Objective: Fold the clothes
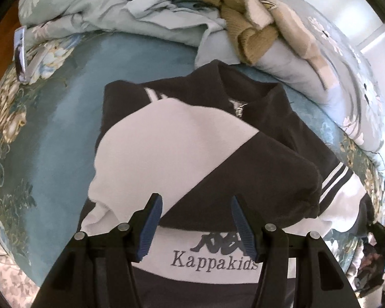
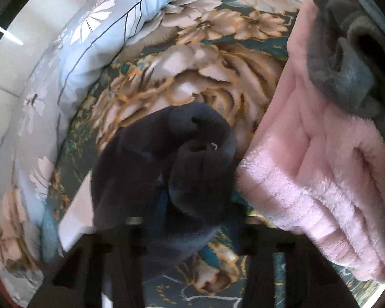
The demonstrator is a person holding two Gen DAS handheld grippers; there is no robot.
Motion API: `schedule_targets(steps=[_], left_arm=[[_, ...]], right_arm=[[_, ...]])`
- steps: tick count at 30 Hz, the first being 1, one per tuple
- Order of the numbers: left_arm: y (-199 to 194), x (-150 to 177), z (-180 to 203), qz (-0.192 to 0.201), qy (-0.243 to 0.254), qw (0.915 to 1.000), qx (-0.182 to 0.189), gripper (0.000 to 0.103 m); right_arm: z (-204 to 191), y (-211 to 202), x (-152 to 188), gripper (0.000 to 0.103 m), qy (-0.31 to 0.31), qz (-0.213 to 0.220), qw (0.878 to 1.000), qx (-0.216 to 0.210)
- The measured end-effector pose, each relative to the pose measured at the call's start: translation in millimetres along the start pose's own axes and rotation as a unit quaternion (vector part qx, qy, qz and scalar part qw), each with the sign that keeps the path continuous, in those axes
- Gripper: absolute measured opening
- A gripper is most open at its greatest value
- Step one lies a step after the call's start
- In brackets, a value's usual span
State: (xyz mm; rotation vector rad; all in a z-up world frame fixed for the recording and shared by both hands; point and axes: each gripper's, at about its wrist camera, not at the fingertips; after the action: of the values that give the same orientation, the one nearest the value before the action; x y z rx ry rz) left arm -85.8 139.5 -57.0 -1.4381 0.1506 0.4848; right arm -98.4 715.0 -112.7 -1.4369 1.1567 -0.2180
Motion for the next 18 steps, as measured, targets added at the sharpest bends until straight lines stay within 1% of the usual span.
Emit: schedule_targets(steps=[1, 2, 8, 10, 12, 15, 18], left_arm=[[-1, 1, -4, -0.001, -0.004, 1.0, 0.0, 0.06], [-1, 2, -10, -0.001, -0.009, 1.0, -0.001, 0.06], [-8, 4, -43, 0.009, -0.037, 0.9993, 0.002, 0.06], [-10, 6, -57, 0.01, -0.05, 0.9987, 0.006, 0.06], [-11, 9, -73, 0.007, -0.063, 0.9979, 0.01, 0.06], [-13, 11, -99, 0.002, -0.079, 0.9967, 0.018, 0.06], [-16, 9, -126, 0.008, -0.098, 0.995, 0.019, 0.06]], right_arm=[[-6, -7, -2, 0.014, -0.01, 0.006, 1.0, -0.009], [-13, -15, -3, 0.011, -0.02, 0.013, 1.0, -0.017], [-52, -59, -13, 0.009, -0.079, 0.051, 0.993, -0.069], [-78, -76, -10, 0.009, -0.107, 0.065, 0.987, -0.099], [-117, -98, 4, 0.009, -0.14, 0.076, 0.978, -0.136], [-177, -127, 36, 0.009, -0.176, 0.075, 0.963, -0.192], [-232, -148, 76, 0.009, -0.185, 0.062, 0.95, -0.245]])
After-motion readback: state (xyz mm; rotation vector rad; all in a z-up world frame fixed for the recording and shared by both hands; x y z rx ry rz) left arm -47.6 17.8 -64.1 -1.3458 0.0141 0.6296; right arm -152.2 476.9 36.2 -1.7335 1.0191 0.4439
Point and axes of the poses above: each gripper's, at about its wrist camera, not at the fingertips, and y roughly the way its jaws point, z to its right, x to its underside, and after that the axes turned 15 degrees about z, right-handed
